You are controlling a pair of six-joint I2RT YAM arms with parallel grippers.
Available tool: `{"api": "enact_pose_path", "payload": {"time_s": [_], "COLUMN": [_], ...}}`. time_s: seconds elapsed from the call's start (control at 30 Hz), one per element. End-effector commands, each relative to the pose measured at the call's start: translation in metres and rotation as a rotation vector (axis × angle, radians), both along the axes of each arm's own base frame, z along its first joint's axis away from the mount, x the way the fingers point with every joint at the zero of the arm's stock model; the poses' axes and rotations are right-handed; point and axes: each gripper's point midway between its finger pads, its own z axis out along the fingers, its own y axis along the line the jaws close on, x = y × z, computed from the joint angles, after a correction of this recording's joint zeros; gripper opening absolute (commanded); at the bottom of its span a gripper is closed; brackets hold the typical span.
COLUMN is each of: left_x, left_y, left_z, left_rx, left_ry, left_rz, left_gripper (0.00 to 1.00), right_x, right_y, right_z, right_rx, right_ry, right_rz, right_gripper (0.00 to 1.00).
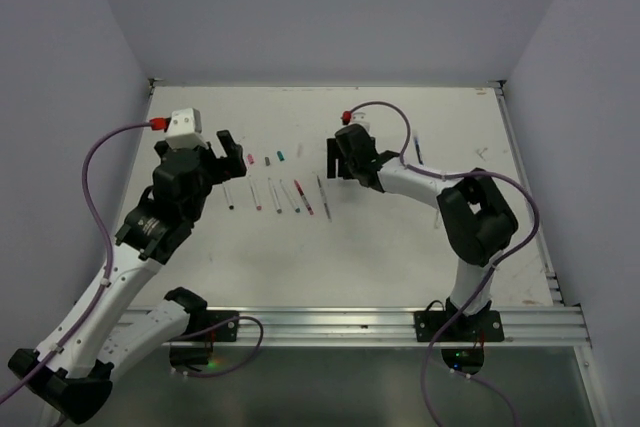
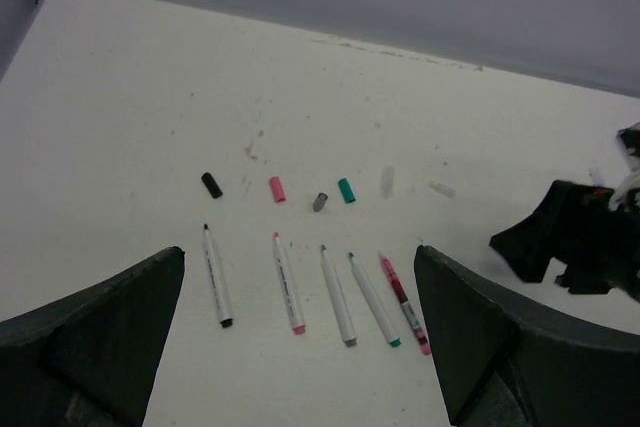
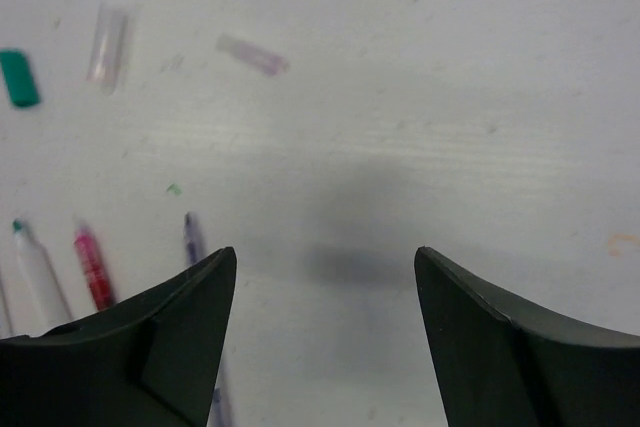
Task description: Open the pen caps
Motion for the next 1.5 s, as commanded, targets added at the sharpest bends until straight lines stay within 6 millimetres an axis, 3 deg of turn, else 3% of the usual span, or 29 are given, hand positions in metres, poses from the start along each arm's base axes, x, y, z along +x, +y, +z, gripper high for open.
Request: {"api": "enact_pose_path", "payload": {"time_s": [0.0, 0.2, 0.37, 0.57, 0.7, 0.83, 1.0, 1.1, 1.17, 1.37, 1.4, 1.43, 1.47], "left_x": [-0.010, -0.014, -0.014, -0.013, -0.013, -0.011, -0.008, -0.006, -0.004, 0.003, 0.004, 0.006, 0.008], "left_y": [0.027, 0.039, 0.039, 0.036, 0.036, 0.035, 0.029, 0.019, 0.012, -0.023, -0.032, -0.037, -0.042], "left_z": [-0.025, -0.031, -0.035, -0.041, -0.042, -0.043, -0.045, -0.047, -0.047, -0.054, -0.060, -0.060, -0.061], "left_rx": [0.118, 0.136, 0.144, 0.151, 0.149, 0.146, 0.131, 0.117, 0.109, 0.042, 0.026, -0.007, -0.027], "left_ry": [0.038, 0.003, 0.012, 0.032, 0.033, 0.035, 0.038, 0.034, 0.029, 0.063, 0.090, 0.098, 0.107], "left_rz": [0.077, 0.122, 0.119, 0.107, 0.103, 0.093, 0.056, 0.001, -0.036, -0.184, -0.220, -0.226, -0.238], "left_gripper": [1.00, 1.00, 1.00, 1.00, 1.00, 1.00, 1.00, 1.00, 1.00, 1.00, 1.00, 1.00, 1.00], "right_x": [0.042, 0.070, 0.081, 0.086, 0.084, 0.079, 0.069, 0.063, 0.060, 0.037, 0.023, 0.022, 0.005], "right_y": [-0.068, -0.154, -0.201, -0.222, -0.224, -0.219, -0.206, -0.195, -0.184, -0.122, -0.105, -0.093, -0.077], "right_z": [0.041, 0.021, 0.000, -0.022, -0.036, -0.050, -0.059, -0.055, -0.050, -0.013, -0.016, 0.004, 0.000], "right_rx": [-0.017, -0.043, -0.021, -0.021, -0.022, -0.020, 0.007, -0.003, -0.008, -0.001, 0.003, 0.042, 0.051], "right_ry": [-0.074, 0.013, 0.090, 0.184, 0.224, 0.279, 0.318, 0.305, 0.284, 0.160, 0.160, 0.101, 0.106], "right_rz": [-0.154, -0.317, -0.415, -0.438, -0.426, -0.390, -0.333, -0.285, -0.254, -0.113, -0.072, -0.053, -0.007], "right_gripper": [0.76, 0.76, 0.74, 0.67, 0.58, 0.41, 0.11, 0.00, 0.00, 0.00, 0.00, 0.00, 0.00]}}
